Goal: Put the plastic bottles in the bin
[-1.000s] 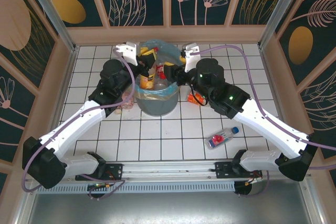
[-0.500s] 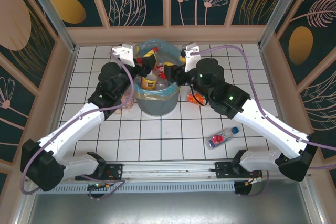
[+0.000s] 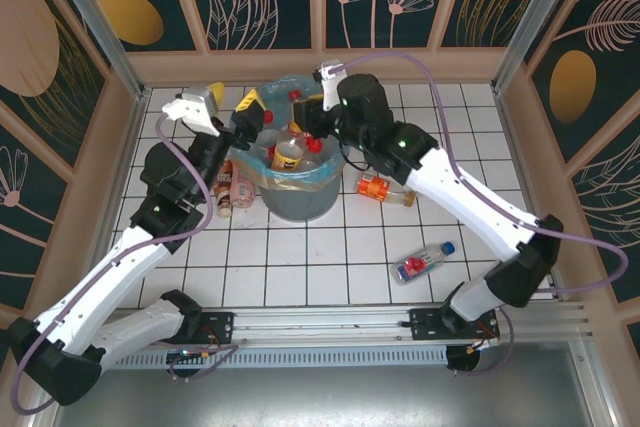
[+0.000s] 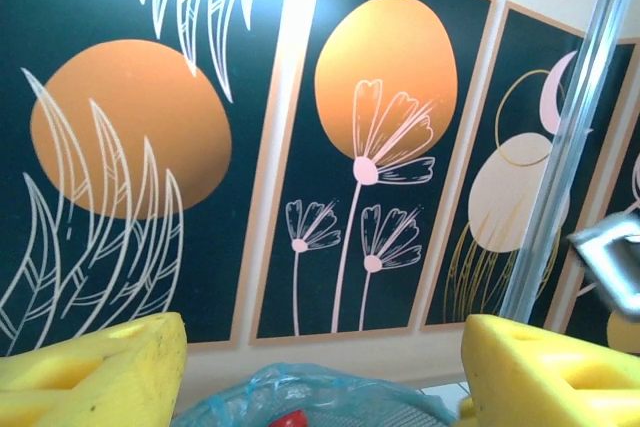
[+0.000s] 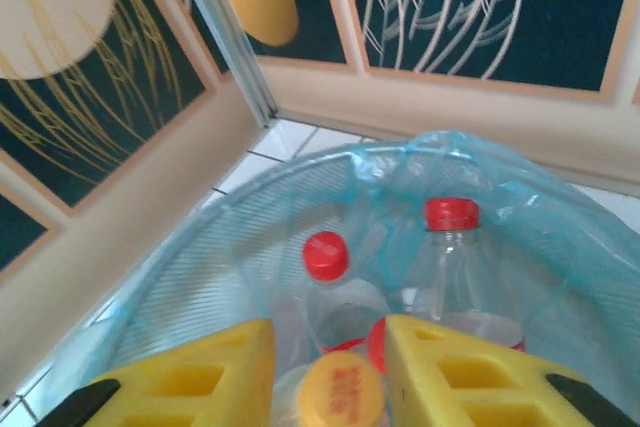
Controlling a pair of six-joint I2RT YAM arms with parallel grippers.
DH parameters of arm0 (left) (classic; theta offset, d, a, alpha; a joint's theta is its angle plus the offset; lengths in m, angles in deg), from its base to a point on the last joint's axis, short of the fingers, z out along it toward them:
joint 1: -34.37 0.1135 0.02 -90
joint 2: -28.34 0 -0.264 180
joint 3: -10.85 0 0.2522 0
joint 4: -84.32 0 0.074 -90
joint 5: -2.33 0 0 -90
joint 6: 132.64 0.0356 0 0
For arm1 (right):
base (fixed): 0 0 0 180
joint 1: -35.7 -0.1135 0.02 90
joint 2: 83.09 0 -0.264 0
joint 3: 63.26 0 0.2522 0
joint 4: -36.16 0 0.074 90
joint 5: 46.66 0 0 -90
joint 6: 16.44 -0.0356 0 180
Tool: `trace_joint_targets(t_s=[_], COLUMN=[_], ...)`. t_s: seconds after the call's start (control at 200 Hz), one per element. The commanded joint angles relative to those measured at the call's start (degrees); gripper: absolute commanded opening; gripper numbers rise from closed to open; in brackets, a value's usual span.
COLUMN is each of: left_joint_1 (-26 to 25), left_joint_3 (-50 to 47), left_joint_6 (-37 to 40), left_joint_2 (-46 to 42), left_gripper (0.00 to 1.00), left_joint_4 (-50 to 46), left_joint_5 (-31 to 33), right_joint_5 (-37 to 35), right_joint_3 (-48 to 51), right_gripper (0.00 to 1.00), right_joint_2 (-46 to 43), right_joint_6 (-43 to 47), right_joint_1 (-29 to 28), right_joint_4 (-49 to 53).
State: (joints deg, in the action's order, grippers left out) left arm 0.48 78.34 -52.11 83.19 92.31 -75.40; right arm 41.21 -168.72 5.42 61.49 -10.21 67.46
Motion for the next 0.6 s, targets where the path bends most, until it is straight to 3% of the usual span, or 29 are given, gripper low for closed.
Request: trace_joint_targets(t_s=[0.0,0.24,0.596], left_joint_1=[-0.37,-0.34,-0.33], left_joint_3=[-1.31,-5.26,-12.15], left_joint_6=[1.37,-1.44,-4.30], left_joint_2=[-0.54,-2.01,-5.82], left_gripper=[0.73,0.72,0.72], left_joint_4=[-2.26,-3.07,-3.32], left_joint_5=[2.44,8.40,13.93], right_joint_5=[6.59,15.57,7.86], right_joint_3=[-2.55,-2.39,-1.90], right_gripper=[0.33,0.24,0.24], right_joint_2=[3.38,7.69,10.09], right_joint_6=[-4.57,-6.36,-0.23], right_joint_1=[2.36,2.36,-2.11], right_joint_4=[3.38,2.70,10.64])
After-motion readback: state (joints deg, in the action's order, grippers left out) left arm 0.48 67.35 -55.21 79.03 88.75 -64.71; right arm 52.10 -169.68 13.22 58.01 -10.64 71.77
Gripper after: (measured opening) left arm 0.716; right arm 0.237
